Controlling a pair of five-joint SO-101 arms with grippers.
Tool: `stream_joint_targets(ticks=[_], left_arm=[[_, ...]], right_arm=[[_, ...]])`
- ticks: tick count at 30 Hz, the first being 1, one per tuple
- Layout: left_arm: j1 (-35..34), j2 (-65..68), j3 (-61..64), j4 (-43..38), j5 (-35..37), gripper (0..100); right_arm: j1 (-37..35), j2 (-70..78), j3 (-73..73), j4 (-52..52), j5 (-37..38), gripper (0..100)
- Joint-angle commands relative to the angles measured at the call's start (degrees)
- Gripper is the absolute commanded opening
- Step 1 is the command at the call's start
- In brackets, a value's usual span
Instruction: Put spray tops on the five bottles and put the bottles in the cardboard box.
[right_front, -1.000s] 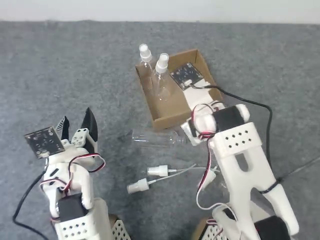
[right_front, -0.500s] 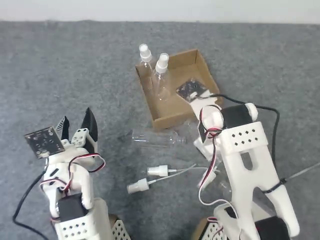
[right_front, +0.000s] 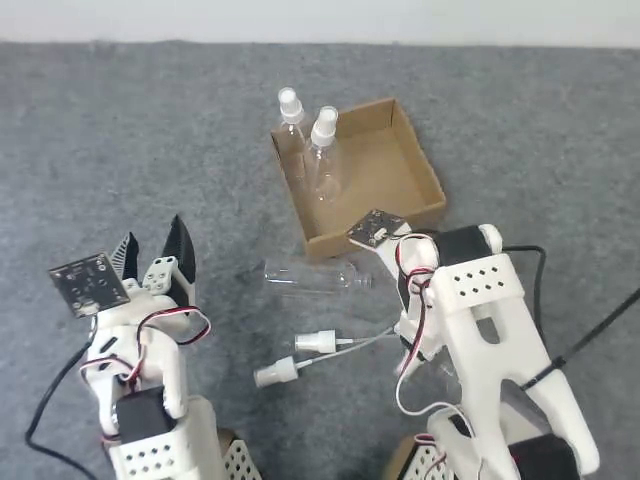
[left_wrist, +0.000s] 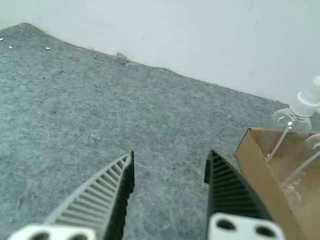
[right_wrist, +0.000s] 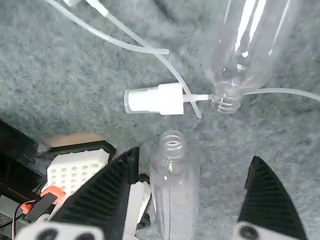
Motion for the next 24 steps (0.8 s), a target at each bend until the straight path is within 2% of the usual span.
stream_joint_targets(ticks=[1, 13, 24], left_arm=[[-0.53, -0.97, -0.48, -1.93, -0.35, 22], [-0.53, -0.97, -0.48, -1.93, -0.35, 22], [-0.53, -0.97, -0.48, -1.93, -0.35, 22]], right_arm=[[1.01, -2.24, -0.26, 0.75, 2.55, 28.9], [6.99, -2.24, 6.59, -0.13, 16.26, 28.8], [9.36, -2.24, 16.26, -9.36, 16.79, 28.8]])
